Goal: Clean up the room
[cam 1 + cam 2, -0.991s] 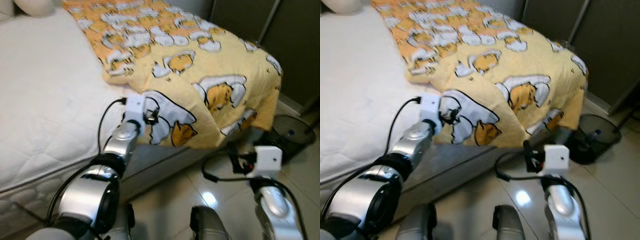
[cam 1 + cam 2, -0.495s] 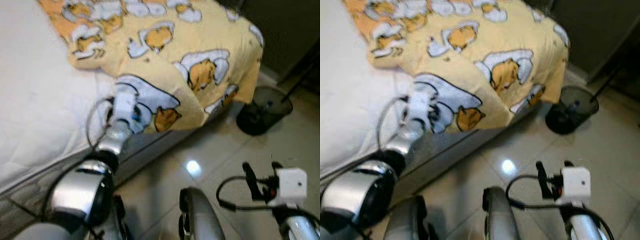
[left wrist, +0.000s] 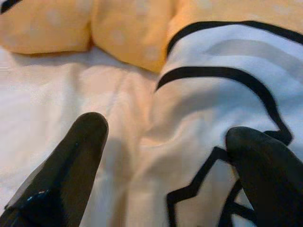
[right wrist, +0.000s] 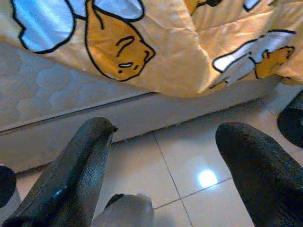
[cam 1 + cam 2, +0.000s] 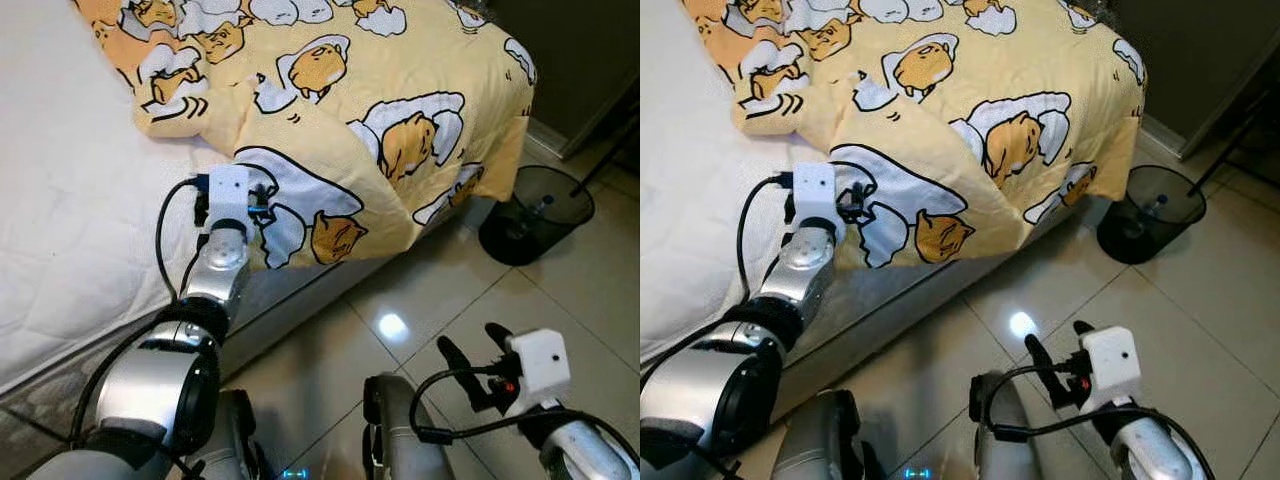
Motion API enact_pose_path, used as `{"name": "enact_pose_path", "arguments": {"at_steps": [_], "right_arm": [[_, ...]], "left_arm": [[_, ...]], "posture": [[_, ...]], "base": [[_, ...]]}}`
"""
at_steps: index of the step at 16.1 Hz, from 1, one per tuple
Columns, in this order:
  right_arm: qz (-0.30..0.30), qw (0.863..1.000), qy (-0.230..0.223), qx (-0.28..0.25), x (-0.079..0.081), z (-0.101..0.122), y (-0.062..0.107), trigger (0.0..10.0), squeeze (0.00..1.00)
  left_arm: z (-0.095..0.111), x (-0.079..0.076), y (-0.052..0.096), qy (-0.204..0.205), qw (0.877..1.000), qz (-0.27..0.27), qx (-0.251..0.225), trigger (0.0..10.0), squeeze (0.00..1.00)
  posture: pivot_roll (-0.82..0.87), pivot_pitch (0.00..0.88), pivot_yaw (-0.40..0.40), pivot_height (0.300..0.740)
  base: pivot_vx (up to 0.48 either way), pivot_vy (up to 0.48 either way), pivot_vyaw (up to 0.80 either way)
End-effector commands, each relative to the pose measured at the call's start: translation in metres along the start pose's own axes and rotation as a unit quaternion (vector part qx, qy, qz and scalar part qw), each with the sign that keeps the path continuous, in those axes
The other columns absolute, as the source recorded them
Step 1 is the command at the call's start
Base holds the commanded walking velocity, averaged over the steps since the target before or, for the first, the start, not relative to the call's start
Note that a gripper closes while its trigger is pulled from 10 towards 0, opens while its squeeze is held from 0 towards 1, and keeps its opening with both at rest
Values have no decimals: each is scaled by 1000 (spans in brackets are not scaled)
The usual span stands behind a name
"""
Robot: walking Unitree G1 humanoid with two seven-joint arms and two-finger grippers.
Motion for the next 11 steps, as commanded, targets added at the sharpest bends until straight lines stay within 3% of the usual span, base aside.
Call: {"name": "enact_pose_path", "arguments": {"at_steps": [1, 4, 6, 7, 8, 9, 11], "right_arm": [[9, 1000, -2, 26, -2, -7, 2, 10000, 0], [39, 998, 8, 40, 1, -4, 1, 10000, 0], [70, 996, 19, 50, 2, 0, 6, 10000, 0], [73, 996, 18, 50, 1, 2, 7, 10000, 0], [77, 996, 17, 52, 1, 3, 7, 10000, 0], [92, 994, 16, 49, 4, 7, 6, 10000, 0], [106, 993, 19, 46, 8, 10, 4, 10000, 0]], "left_arm": [[-9, 0, 3, 3, 1000, -3, 13, 10000, 0], [-29, -18, 11, 5, 997, -51, 63, 10000, 0], [-42, -21, 15, 23, 992, -50, 114, 10000, 0], [-40, -22, 14, 33, 991, -53, 117, 10000, 0], [-36, -23, 12, 44, 991, -55, 115, 7569, 0], [-28, -30, 10, 78, 988, -75, 107, 0, 0], [-22, -42, 12, 111, 983, -117, 92, 0, 0]], "posture": [[-288, 151, -67, 622], [-311, 172, -105, 622], [-338, 170, -131, 622], [-341, 169, -133, 622], [-348, 168, -138, 622], [-352, 164, -138, 622], [-352, 158, -133, 622]], "base": [[0, 0, 0], [0, 0, 0], [0, 0, 0], [0, 0, 0], [0, 0, 0], [0, 0, 0], [0, 0, 0]]}}
Point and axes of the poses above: a point about 5 cm out from each wrist's last joint towards the gripper, its own y axis pointing back from the gripper into the wrist, its own z axis along the axis of the wrist's last joint, x = y × z, the point moved 1 cm from there along -y, pointing out of the wrist towards the gripper, and after that the axes turned 12 degrees about -y, right-handed, at the moved point
